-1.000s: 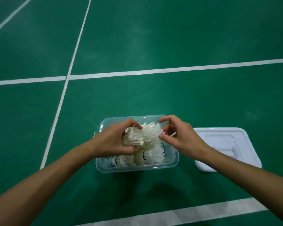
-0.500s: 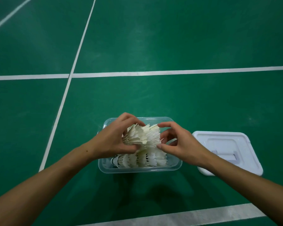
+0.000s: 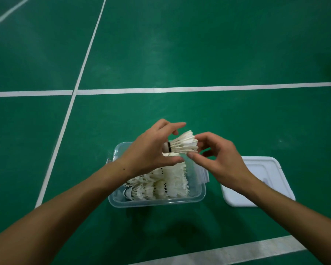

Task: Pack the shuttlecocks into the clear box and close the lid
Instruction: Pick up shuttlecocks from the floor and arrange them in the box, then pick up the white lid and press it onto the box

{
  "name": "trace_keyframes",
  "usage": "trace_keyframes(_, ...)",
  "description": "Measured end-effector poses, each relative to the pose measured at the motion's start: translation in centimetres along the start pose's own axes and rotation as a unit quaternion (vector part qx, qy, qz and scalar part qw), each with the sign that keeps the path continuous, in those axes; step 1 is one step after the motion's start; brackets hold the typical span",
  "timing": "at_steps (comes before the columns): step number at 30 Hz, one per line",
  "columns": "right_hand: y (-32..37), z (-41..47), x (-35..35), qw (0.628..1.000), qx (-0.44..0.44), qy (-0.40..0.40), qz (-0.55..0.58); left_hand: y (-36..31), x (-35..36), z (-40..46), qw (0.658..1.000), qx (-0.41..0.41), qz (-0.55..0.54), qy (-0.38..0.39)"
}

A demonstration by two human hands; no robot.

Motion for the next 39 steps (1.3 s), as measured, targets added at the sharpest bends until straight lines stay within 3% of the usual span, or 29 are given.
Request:
trace_keyframes(5,-3.2,-1.4,-3.6,0.996,0.066,-0.058,-0.029,2.6,1.5,-2.3,0.995,-0.036,0.071,0.054)
trace_keyframes(12,-4.5,-3.1,-1.3,0.994,0.078,0.038,-0.072,3.7,3.8,-3.9,0.993,-0.064,0.078,0.061)
trace_keyframes(20,-4.8,-1.9,2.2,0.991,0.105,0.060,-0.059,4.2,4.3,-4.0,0.991,-0.084,0.085,0.054)
trace_keyframes(29,-4.9,-0.8,4.3,0.974,0.099,0.096,-0.182,4.6,4.8,-3.2,0.971,-0.114,0.184,0.104)
trace_keyframes(34,-4.0,-1.1,3.6,0.945,0.080,0.090,-0.305,3.6,4.9,-2.6,0.970,-0.099,0.196,0.106)
trace_keyframes(39,-2.8,-1.4,0.7,0.945,0.065,0.064,-0.314,2.2,3.9,-1.9,0.972,-0.079,0.201,0.096)
Point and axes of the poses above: each hand's wrist, its own z-axis towards the middle knuckle, its own x-axis out of the palm, y = z × x, the point moved 3 cm from there along z, towards the middle knuckle, and after that the axes turned 2 degrees about -y, right-handed, at the moved point
